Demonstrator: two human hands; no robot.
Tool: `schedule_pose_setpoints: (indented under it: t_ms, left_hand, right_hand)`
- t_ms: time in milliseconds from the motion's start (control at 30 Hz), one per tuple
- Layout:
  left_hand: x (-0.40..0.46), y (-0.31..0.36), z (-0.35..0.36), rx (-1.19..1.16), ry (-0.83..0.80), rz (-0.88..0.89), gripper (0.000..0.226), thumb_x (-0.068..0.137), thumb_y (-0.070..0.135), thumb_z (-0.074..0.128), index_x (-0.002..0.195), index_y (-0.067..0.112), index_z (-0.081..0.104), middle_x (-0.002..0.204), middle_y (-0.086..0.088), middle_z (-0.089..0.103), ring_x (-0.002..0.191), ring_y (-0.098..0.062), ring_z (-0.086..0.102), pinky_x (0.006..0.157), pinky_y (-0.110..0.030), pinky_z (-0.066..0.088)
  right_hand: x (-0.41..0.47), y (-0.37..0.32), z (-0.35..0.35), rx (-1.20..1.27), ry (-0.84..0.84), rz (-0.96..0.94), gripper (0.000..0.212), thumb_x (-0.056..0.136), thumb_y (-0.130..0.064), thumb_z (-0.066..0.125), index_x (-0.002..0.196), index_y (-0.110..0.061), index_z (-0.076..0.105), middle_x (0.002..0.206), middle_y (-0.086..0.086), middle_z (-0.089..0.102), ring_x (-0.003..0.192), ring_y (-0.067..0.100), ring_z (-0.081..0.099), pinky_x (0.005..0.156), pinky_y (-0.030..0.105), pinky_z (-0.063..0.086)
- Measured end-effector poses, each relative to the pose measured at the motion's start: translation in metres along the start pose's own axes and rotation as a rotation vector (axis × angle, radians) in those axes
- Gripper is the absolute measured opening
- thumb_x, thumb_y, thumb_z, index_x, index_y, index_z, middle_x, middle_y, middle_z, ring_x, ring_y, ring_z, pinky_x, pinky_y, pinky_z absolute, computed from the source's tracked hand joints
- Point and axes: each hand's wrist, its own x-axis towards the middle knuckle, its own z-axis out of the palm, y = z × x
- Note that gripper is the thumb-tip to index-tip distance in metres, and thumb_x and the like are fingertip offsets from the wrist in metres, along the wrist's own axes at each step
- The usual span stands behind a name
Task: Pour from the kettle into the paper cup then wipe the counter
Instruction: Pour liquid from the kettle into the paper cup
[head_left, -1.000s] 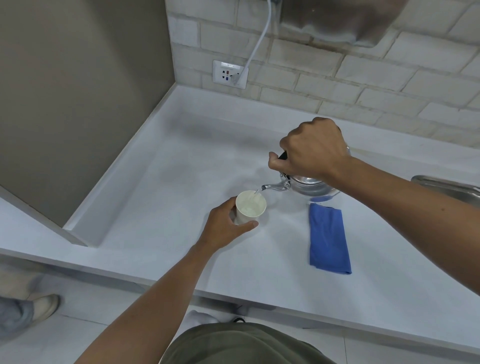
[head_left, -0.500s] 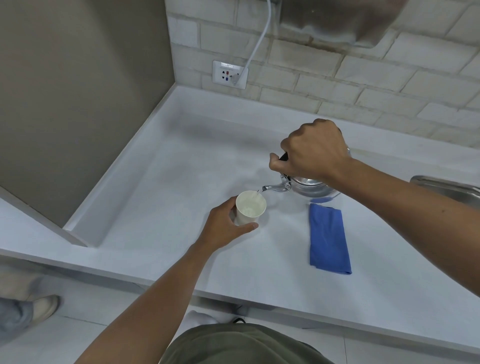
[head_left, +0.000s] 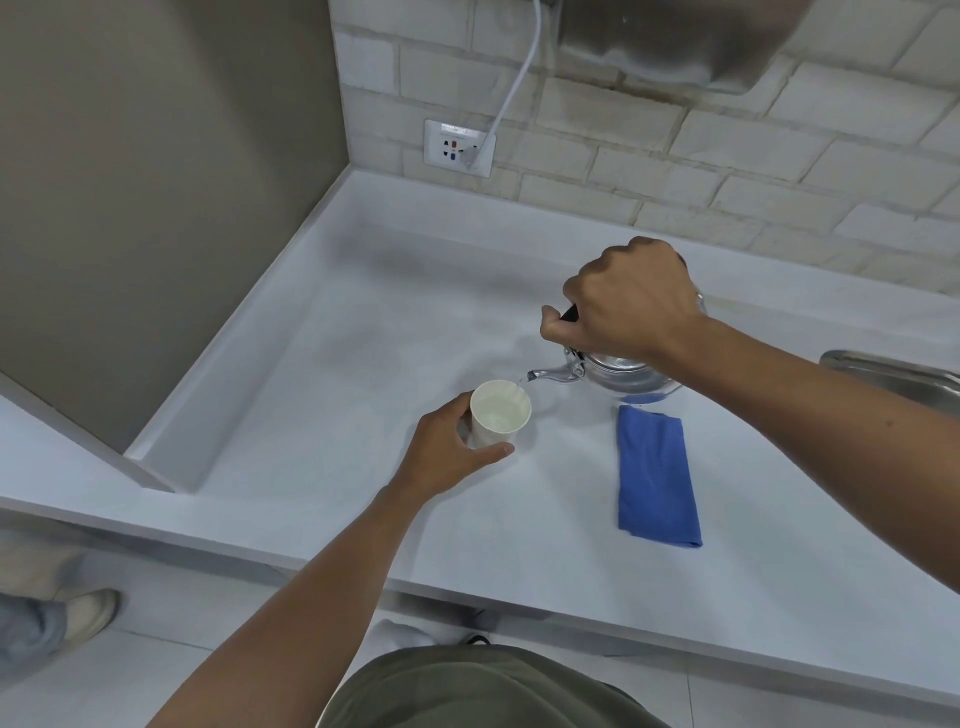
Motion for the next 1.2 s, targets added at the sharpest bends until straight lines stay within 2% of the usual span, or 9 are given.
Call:
schedule_pose_setpoints:
  t_ms: [233, 433, 600, 700, 867, 1067, 1200]
  left_hand:
    - [-0.0007, 0.0001, 0.0008, 0.034, 0.001, -0.012, 0.072, 0.069, 0.04, 0.093, 0.132, 0.028, 0.059, 0.097, 0.022, 0.064, 0.087, 0.007, 0.055, 0.073, -0.005, 0.041]
    - [-0.0013, 0.0009, 0.0013, 0.048, 0.011, -0.02, 0.07, 0.069, 0.04, 0.092, 0.13, 0.028, 0.06, 0.087, 0.021, 0.06, 0.079, 0.005, 0.054, 0.068, -0.007, 0.04]
    - [-0.001, 0.0008, 0.0013, 0.061, 0.011, -0.024, 0.071, 0.069, 0.044, 0.092, 0.13, 0.028, 0.06, 0.09, 0.017, 0.062, 0.08, 0.003, 0.053, 0.068, -0.007, 0.042]
    - [-0.0008, 0.0006, 0.0011, 0.056, 0.011, -0.027, 0.07, 0.069, 0.045, 0.091, 0.13, 0.029, 0.06, 0.091, 0.016, 0.063, 0.08, 0.0, 0.054, 0.069, -0.008, 0.043]
    - [-0.0006, 0.0007, 0.0017, 0.059, 0.015, -0.03, 0.07, 0.069, 0.044, 0.092, 0.129, 0.029, 0.06, 0.085, 0.015, 0.06, 0.075, -0.001, 0.052, 0.067, -0.01, 0.042]
    - [-0.0004, -0.0005, 0.002, 0.036, 0.0, -0.027, 0.07, 0.07, 0.044, 0.091, 0.13, 0.03, 0.059, 0.1, 0.009, 0.069, 0.089, -0.012, 0.059, 0.079, -0.022, 0.049]
    - [-0.0002, -0.0009, 0.0025, 0.032, 0.002, -0.022, 0.071, 0.069, 0.045, 0.091, 0.13, 0.031, 0.059, 0.102, 0.009, 0.07, 0.093, -0.015, 0.061, 0.081, -0.025, 0.051]
  right_hand:
    - [-0.0012, -0.0014, -0.0018, -0.006, -0.029, 0.0, 0.05, 0.08, -0.044, 0.044, 0.043, -0.01, 0.038, 0.038, 0.001, 0.029, 0.038, 0.022, 0.021, 0.054, 0.023, 0.017]
    - [-0.0021, -0.0032, -0.0043, -0.023, -0.043, -0.005, 0.05, 0.08, -0.044, 0.045, 0.043, -0.011, 0.035, 0.038, 0.0, 0.025, 0.038, 0.02, 0.018, 0.053, 0.022, 0.012]
    - [-0.0015, -0.0022, -0.0064, -0.021, -0.039, 0.001, 0.05, 0.079, -0.044, 0.043, 0.043, -0.011, 0.035, 0.038, 0.0, 0.022, 0.038, 0.019, 0.015, 0.053, 0.022, 0.009]
    - [-0.0012, -0.0014, -0.0056, -0.03, -0.034, -0.003, 0.051, 0.08, -0.045, 0.043, 0.043, -0.011, 0.035, 0.038, 0.0, 0.026, 0.038, 0.02, 0.018, 0.053, 0.022, 0.008]
    - [-0.0013, 0.0012, -0.004, -0.017, -0.023, -0.005, 0.05, 0.081, -0.044, 0.042, 0.044, -0.011, 0.037, 0.038, 0.002, 0.032, 0.038, 0.021, 0.021, 0.053, 0.024, 0.013]
    - [-0.0034, -0.0006, -0.0029, -0.025, -0.026, 0.011, 0.05, 0.079, -0.043, 0.044, 0.043, -0.011, 0.037, 0.038, 0.001, 0.025, 0.039, 0.021, 0.019, 0.054, 0.022, 0.006]
    - [-0.0039, -0.0002, -0.0021, -0.019, -0.02, 0.015, 0.05, 0.079, -0.043, 0.045, 0.043, -0.011, 0.036, 0.038, 0.0, 0.023, 0.039, 0.02, 0.016, 0.054, 0.023, 0.01]
